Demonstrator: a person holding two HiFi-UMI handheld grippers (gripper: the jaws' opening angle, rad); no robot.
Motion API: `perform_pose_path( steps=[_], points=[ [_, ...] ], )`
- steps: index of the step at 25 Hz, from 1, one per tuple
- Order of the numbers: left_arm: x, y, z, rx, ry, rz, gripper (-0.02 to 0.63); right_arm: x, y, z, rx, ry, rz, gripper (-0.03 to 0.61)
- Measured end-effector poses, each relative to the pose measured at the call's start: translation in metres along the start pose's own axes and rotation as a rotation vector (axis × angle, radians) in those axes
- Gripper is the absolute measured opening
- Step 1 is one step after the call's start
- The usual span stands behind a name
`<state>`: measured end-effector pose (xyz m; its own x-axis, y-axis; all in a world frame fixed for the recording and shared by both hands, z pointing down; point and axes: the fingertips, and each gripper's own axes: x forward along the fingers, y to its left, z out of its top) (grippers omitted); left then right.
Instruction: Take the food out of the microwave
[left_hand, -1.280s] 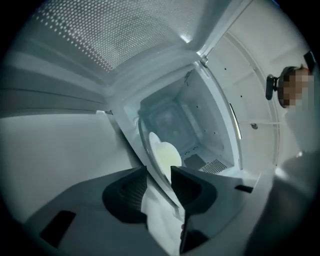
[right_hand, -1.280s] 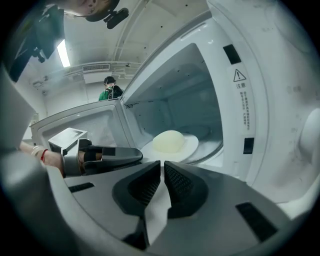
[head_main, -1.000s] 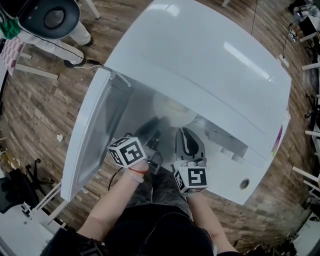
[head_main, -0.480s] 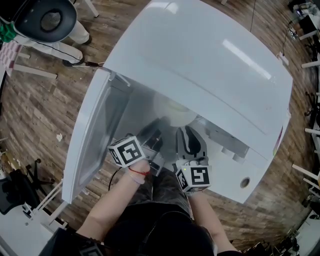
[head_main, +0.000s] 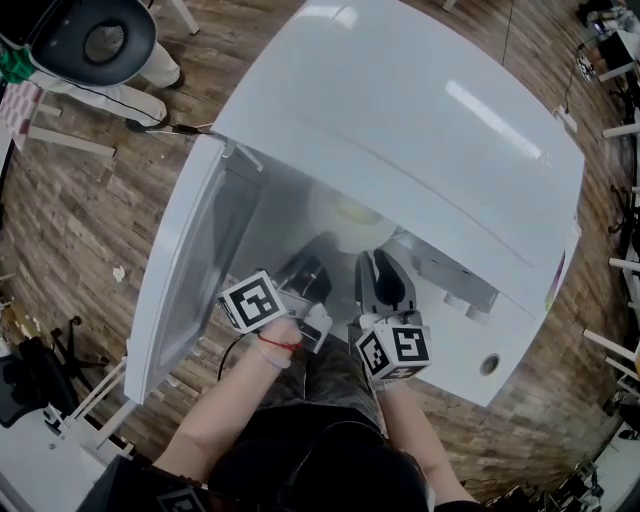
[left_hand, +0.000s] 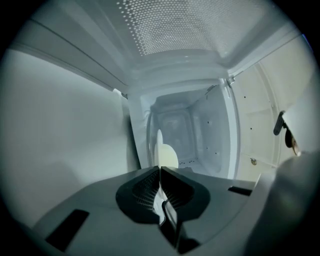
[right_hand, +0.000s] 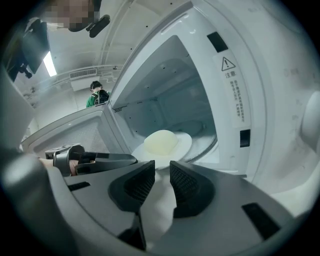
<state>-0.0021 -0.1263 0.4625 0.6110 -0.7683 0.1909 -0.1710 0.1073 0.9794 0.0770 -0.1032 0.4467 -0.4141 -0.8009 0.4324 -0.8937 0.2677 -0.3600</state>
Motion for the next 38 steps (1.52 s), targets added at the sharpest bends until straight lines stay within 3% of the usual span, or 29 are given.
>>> perform_pose_path(
  steps=[3,8,14,20,27,38],
  points=[
    [0.000,-0.004,-0.001,-0.080,-0.027,-0.025,0.018,0.000,0.000,0.000,0.020,0.005,0.001,0.090],
    [-0.001,-0.007,-0.003,-0.132,-0.049,-0.061,0.017,-0.002,-0.002,-0.002,0.050,0.005,-0.005,0.091],
    [-0.008,-0.007,-0.005,-0.151,-0.065,-0.082,0.017,-0.007,-0.001,-0.003,0.118,-0.002,0.005,0.100],
    [-0.017,-0.008,-0.005,-0.161,-0.088,-0.116,0.017,-0.009,0.002,-0.005,0.267,-0.022,0.061,0.100],
    [-0.025,-0.005,-0.007,-0.136,-0.096,-0.140,0.017,-0.011,0.008,-0.006,0.366,-0.034,0.125,0.100],
    [-0.037,-0.006,-0.014,-0.133,-0.099,-0.182,0.018,-0.011,0.003,-0.008,0.490,-0.029,0.128,0.100]
  ],
)
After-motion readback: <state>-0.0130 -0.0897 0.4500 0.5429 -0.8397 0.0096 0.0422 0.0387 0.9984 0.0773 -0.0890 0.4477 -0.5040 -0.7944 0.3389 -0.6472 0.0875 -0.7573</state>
